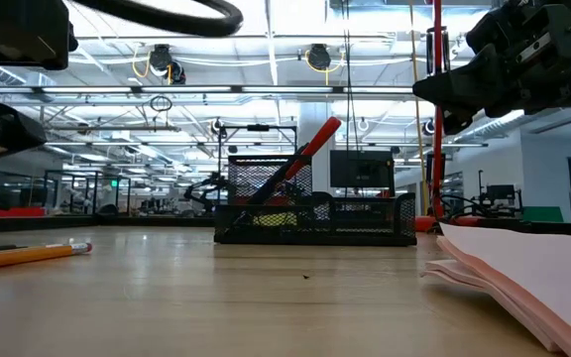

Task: Pick and place office supplies into organizer
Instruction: Put the black pen into the black desk organizer

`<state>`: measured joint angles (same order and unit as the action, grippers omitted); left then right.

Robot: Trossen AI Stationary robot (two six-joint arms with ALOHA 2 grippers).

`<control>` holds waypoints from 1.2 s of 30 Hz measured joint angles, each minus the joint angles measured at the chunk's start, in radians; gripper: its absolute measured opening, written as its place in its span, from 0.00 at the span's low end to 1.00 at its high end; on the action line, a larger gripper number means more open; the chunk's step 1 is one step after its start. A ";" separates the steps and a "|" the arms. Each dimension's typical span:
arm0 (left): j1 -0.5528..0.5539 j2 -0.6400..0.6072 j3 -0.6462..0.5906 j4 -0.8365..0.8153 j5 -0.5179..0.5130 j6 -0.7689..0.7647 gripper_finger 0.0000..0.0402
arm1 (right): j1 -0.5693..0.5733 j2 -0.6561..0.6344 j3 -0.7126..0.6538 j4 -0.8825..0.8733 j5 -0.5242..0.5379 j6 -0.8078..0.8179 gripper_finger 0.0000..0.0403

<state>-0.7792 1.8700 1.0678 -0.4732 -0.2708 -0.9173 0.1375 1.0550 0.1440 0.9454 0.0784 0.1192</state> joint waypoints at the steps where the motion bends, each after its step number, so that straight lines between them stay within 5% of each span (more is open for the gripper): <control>1: 0.002 -0.004 0.000 0.020 0.002 0.012 0.02 | 0.000 0.000 0.000 0.001 0.000 0.000 0.01; 5: 0.005 -0.025 0.054 0.054 0.001 0.049 0.03 | 0.000 0.000 0.000 0.008 0.000 0.000 0.01; 12: -0.033 -0.029 0.142 -0.124 -0.063 0.044 0.02 | 0.000 0.000 0.001 0.007 0.000 0.000 0.01; 36: -0.071 -0.029 0.029 -0.145 -0.126 -0.157 0.01 | 0.000 0.000 0.001 0.007 0.000 0.000 0.01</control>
<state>-0.8500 1.8412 1.0971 -0.6186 -0.3969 -1.0740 0.1375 1.0554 0.1448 0.9525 0.0784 0.1190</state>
